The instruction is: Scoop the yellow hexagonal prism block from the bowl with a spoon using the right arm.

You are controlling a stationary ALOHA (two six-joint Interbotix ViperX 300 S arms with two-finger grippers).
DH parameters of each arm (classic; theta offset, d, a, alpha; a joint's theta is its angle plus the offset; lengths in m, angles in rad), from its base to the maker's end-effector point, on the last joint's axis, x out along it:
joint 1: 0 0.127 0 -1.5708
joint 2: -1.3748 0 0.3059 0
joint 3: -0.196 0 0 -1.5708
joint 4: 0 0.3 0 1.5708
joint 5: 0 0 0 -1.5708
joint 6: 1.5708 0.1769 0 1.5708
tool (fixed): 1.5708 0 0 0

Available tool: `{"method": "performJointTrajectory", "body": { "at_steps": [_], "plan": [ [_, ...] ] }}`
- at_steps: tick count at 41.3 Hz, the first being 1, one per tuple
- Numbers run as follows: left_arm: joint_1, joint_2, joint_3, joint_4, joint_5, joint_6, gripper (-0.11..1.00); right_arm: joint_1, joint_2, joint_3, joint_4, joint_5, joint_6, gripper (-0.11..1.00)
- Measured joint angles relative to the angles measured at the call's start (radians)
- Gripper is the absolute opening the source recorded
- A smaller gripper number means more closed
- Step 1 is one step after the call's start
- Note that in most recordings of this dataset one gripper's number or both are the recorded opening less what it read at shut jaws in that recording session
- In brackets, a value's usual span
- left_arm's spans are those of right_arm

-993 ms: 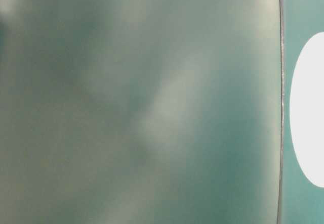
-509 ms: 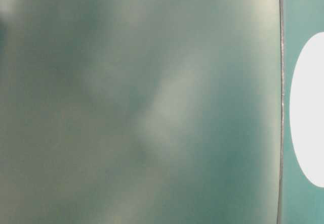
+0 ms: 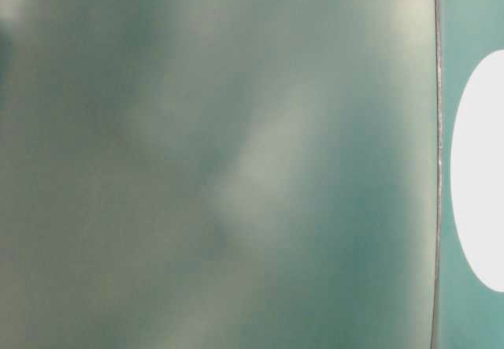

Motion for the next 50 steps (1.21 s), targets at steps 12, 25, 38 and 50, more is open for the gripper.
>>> {"method": "performJointTrajectory", "body": {
  "at_steps": [12,25,38,50],
  "plan": [
    [0.000,0.002,0.000,0.002,0.008,0.000,0.00,0.028,0.092,0.066,0.230,-0.310,-0.170,0.67],
    [0.000,0.002,0.000,0.002,0.021,0.000,0.00,0.204,0.242,0.095,0.439,-0.512,-0.210,0.67],
    [0.000,0.002,0.000,0.000,0.035,0.000,0.00,0.353,0.465,0.055,0.609,-0.630,-0.210,0.67],
    [0.000,0.002,0.000,0.002,0.035,0.000,0.00,0.370,0.514,0.037,0.618,-0.629,-0.238,0.66]
  ]
}}
